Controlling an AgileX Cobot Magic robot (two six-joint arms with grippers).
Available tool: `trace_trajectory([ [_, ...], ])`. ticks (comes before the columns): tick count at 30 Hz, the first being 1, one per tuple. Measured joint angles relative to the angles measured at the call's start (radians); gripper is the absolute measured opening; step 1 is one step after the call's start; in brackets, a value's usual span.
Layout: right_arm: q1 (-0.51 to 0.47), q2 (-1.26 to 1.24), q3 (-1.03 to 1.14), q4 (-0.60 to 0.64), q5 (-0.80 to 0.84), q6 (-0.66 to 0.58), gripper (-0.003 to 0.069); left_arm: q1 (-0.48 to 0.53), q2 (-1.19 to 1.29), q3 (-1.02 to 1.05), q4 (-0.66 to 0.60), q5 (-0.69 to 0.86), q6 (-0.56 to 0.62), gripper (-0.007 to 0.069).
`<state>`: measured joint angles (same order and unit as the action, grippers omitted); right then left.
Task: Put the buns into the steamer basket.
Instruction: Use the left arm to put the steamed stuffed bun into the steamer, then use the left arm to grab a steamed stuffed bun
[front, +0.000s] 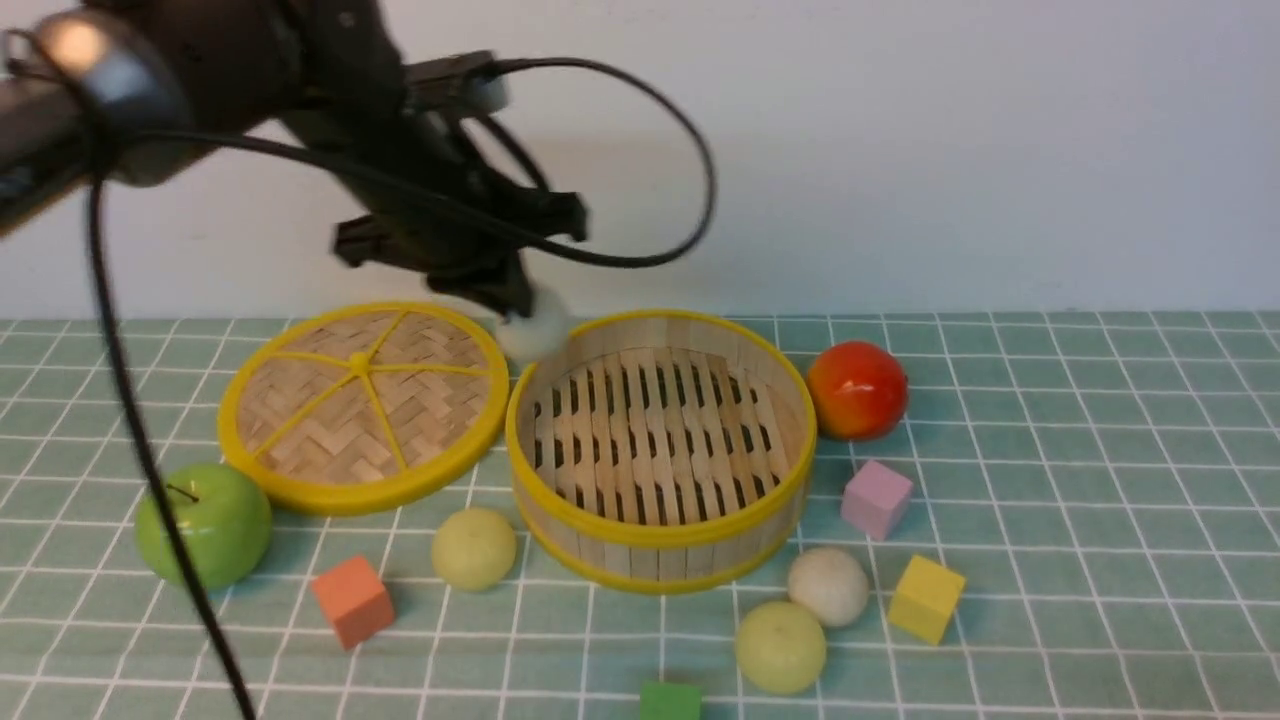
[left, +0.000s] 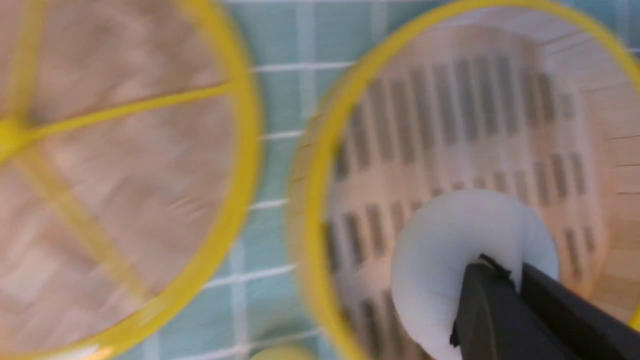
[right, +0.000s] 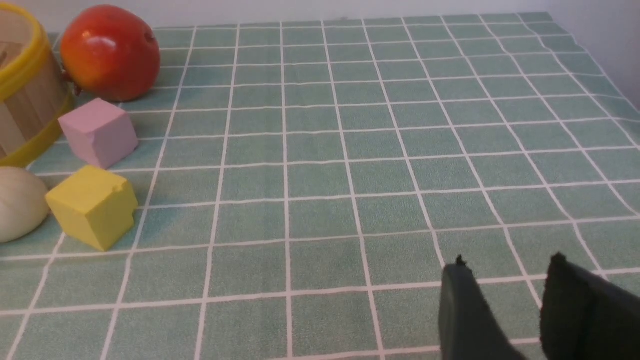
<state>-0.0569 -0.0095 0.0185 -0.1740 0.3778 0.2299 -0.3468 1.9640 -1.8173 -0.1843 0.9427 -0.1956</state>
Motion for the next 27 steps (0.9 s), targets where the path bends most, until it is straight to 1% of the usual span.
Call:
trace_trajectory([
  [1, 0.000, 0.000, 0.000, 0.000, 0.000, 0.000, 0.0240, -0.025, 0.047, -0.032, 0.001, -0.010, 0.000, -0.0010],
  [4, 0.000, 0.000, 0.000, 0.000, 0.000, 0.000, 0.0240, -0.049, 0.126, -0.087, 0.010, -0.020, 0.000, -0.0010],
  [9, 0.000, 0.000, 0.000, 0.000, 0.000, 0.000, 0.0240, -0.057, 0.245, -0.146, 0.027, -0.046, -0.024, -0.0008],
  [12, 0.000, 0.000, 0.000, 0.000, 0.000, 0.000, 0.0240, -0.057, 0.297, -0.152, 0.041, -0.060, -0.045, 0.0008],
  [15, 0.000, 0.000, 0.000, 0.000, 0.000, 0.000, 0.0240, -0.057, 0.304, -0.156, 0.043, -0.057, -0.048, 0.0047],
  [17, 0.000, 0.000, 0.000, 0.000, 0.000, 0.000, 0.0240, -0.057, 0.299, -0.161, 0.044, -0.049, -0.049, 0.0090],
  [20, 0.000, 0.000, 0.000, 0.000, 0.000, 0.000, 0.0240, -0.057, 0.272, -0.161, 0.055, -0.002, -0.049, 0.0199],
  [21, 0.000, 0.000, 0.000, 0.000, 0.000, 0.000, 0.0240, -0.057, 0.272, -0.161, 0.057, 0.002, -0.049, 0.0206],
  [22, 0.000, 0.000, 0.000, 0.000, 0.000, 0.000, 0.0240, -0.057, 0.240, -0.161, 0.070, 0.039, -0.049, 0.0282],
  [23, 0.000, 0.000, 0.000, 0.000, 0.000, 0.000, 0.0240, -0.057, 0.216, -0.161, 0.078, 0.058, -0.049, 0.0321],
  [25, 0.000, 0.000, 0.000, 0.000, 0.000, 0.000, 0.0240, -0.057, 0.162, -0.161, 0.092, 0.095, -0.049, 0.0377],
  [27, 0.000, 0.000, 0.000, 0.000, 0.000, 0.000, 0.0240, -0.057, 0.100, -0.161, 0.121, 0.136, -0.046, 0.0413],
])
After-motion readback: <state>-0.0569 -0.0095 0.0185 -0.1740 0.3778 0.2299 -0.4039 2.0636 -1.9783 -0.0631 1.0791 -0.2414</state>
